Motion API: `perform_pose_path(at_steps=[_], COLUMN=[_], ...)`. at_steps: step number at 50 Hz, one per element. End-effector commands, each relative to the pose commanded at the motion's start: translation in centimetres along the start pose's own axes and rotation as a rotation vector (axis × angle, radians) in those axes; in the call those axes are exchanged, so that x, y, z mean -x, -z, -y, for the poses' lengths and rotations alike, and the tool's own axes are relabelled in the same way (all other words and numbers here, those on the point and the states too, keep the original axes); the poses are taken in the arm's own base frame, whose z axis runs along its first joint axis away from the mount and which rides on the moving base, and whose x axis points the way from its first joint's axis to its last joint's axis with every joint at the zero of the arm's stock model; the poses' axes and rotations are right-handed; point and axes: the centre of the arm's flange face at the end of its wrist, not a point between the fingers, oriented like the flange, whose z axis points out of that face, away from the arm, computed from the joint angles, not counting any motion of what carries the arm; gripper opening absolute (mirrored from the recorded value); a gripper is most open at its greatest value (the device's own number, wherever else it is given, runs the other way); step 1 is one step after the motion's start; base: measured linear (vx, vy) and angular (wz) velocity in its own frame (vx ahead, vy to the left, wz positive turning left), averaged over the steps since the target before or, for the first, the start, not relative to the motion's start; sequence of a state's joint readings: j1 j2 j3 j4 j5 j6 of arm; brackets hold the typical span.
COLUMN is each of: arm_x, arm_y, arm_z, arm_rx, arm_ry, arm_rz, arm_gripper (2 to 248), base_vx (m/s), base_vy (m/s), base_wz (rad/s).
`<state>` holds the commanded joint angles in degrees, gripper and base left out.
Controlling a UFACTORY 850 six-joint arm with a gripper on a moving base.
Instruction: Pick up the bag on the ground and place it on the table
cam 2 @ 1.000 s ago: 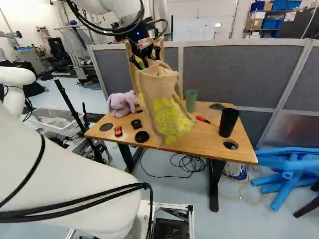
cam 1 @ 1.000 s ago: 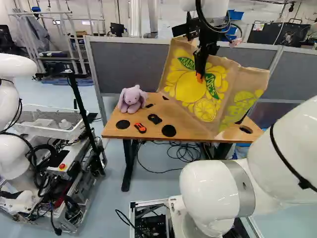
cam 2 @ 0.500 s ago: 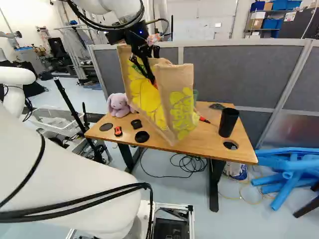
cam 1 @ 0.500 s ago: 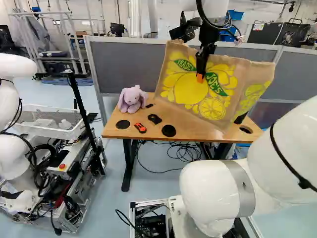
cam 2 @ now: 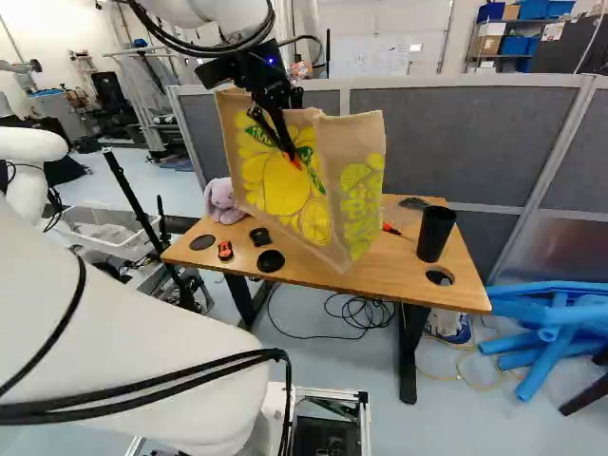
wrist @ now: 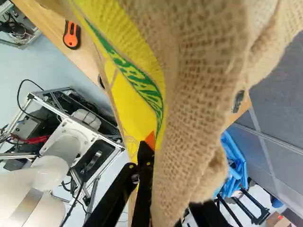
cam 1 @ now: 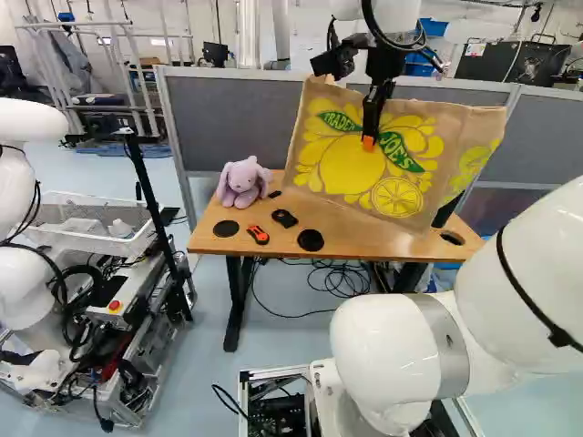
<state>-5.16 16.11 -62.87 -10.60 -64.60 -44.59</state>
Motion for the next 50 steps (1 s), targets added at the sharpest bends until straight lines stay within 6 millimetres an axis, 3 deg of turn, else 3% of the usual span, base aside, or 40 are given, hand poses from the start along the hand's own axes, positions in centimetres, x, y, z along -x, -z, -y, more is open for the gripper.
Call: perform_pose_path(at_steps=[20, 50], arm_x=[0.0, -0.7], arm_y=[-2.7, -8.9], arm_z=[-1.5, -6.9], arm_rx=[-0.04, -0.128], arm_ry=[-0.027, -0.091], arm_rz=[0.046, 0.139], arm_gripper=[22, 22], base_vx=[0.0, 0.0], base_vy=[0.0, 0.0], base_wz=[0.0, 0.0])
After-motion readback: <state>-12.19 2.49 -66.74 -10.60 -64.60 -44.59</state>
